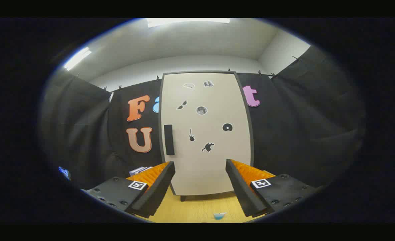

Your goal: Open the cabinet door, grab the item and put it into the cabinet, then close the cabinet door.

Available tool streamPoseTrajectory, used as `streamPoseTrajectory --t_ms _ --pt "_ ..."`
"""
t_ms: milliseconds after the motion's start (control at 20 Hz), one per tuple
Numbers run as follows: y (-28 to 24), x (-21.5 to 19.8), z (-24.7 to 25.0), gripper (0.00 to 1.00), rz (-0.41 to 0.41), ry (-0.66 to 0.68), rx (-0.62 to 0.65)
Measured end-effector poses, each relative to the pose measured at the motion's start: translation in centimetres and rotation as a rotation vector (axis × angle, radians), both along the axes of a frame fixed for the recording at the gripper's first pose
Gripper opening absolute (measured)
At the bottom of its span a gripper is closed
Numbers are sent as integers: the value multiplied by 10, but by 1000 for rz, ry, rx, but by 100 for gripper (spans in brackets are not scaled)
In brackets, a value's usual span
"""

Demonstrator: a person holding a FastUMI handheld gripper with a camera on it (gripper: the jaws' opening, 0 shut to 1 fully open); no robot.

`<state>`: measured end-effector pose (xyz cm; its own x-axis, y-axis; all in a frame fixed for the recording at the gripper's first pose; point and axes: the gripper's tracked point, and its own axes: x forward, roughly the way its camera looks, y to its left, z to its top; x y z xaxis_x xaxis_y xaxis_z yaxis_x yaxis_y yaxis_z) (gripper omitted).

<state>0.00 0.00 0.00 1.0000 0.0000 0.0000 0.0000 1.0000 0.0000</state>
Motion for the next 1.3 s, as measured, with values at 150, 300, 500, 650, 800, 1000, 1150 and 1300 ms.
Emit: streamPoseTrajectory --t_ms 150,300,500,650,800,1000,1150,1300 --pt "0 -2 -3 98 -4 12 4" --pt "0 -4 -1 98 -9 9 -5" --pt "3 -7 -1 98 -6 14 -10" --pt "7 -6 -2 98 5 17 -8" --pt "9 -6 -2 98 6 19 -11" --pt "18 5 9 98 21 -2 10" --pt "30 25 19 98 39 -3 23" --pt "52 54 30 98 99 -3 25"
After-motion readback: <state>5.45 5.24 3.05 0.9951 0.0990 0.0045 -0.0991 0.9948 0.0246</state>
